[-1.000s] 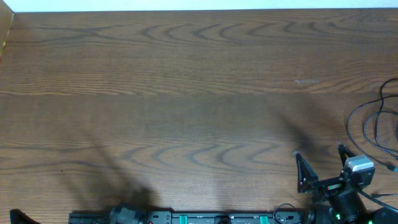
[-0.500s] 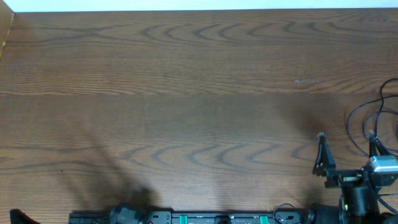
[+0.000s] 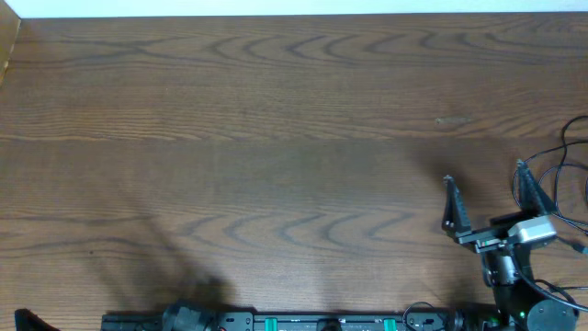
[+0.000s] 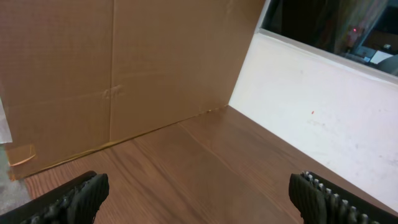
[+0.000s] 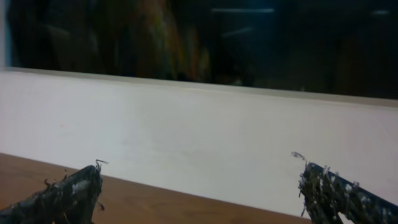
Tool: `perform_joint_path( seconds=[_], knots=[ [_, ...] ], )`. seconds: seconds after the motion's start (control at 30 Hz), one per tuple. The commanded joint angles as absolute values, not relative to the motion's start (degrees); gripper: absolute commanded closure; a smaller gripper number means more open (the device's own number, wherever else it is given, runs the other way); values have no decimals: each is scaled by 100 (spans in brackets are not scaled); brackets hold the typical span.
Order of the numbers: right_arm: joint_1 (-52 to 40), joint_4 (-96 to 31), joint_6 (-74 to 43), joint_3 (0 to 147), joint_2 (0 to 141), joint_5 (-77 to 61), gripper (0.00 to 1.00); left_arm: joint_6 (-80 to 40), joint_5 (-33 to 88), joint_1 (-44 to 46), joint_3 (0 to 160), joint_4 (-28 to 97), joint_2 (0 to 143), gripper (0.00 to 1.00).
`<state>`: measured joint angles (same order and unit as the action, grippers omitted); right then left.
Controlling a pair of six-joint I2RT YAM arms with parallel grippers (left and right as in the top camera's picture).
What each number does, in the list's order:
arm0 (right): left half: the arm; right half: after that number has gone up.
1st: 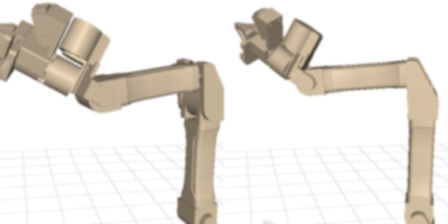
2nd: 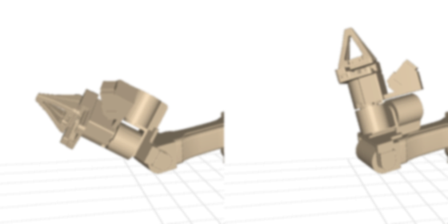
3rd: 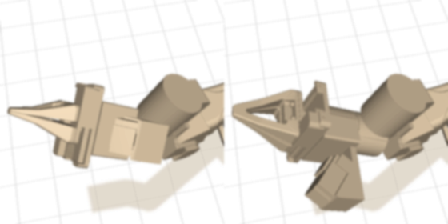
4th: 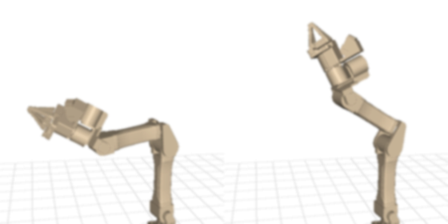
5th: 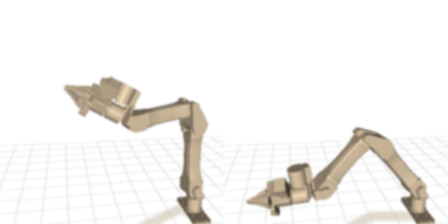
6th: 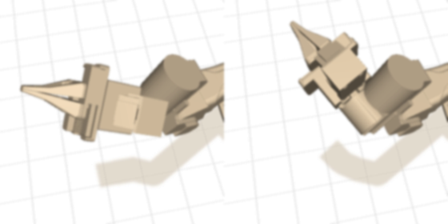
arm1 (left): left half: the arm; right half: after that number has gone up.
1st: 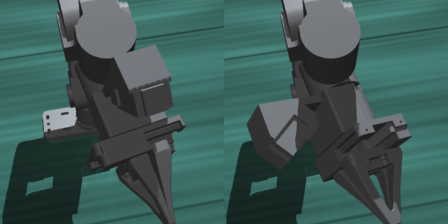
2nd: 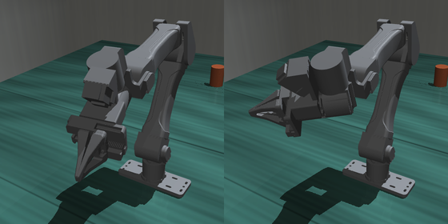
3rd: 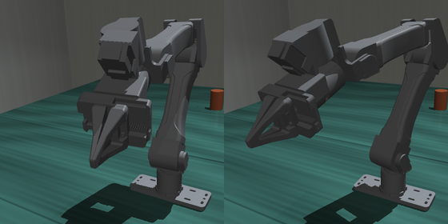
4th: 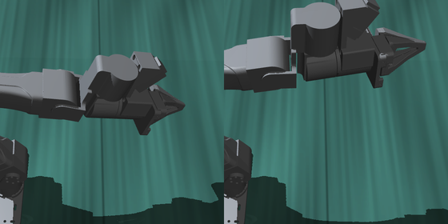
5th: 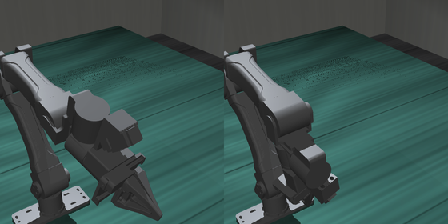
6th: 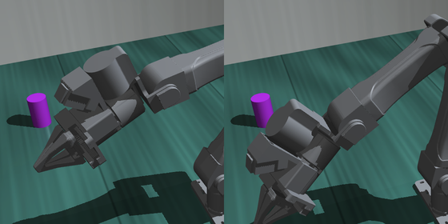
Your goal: Untangle cables
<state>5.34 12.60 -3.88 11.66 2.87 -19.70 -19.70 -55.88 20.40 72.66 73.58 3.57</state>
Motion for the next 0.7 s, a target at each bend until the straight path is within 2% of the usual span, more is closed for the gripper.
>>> perform_joint_path(
  seconds=[0.0, 0.17, 0.4, 0.67],
  knots=[
    [211, 1540, -375, 913, 246, -1798, 1, -2025, -5708, 2032, 7244, 7376, 346, 2],
    [-207, 2091, -377, 495, 202, -1304, 1, -2025, -5708, 2032, 7244, 7376, 346, 2],
    [-246, 2193, -423, 64, 27, -1299, 1, -2025, -5708, 2032, 7244, 7376, 346, 2],
    [-246, 1372, -421, 27, 27, -1234, 1, -2025, -5708, 2032, 7244, 7376, 346, 2]
  ],
)
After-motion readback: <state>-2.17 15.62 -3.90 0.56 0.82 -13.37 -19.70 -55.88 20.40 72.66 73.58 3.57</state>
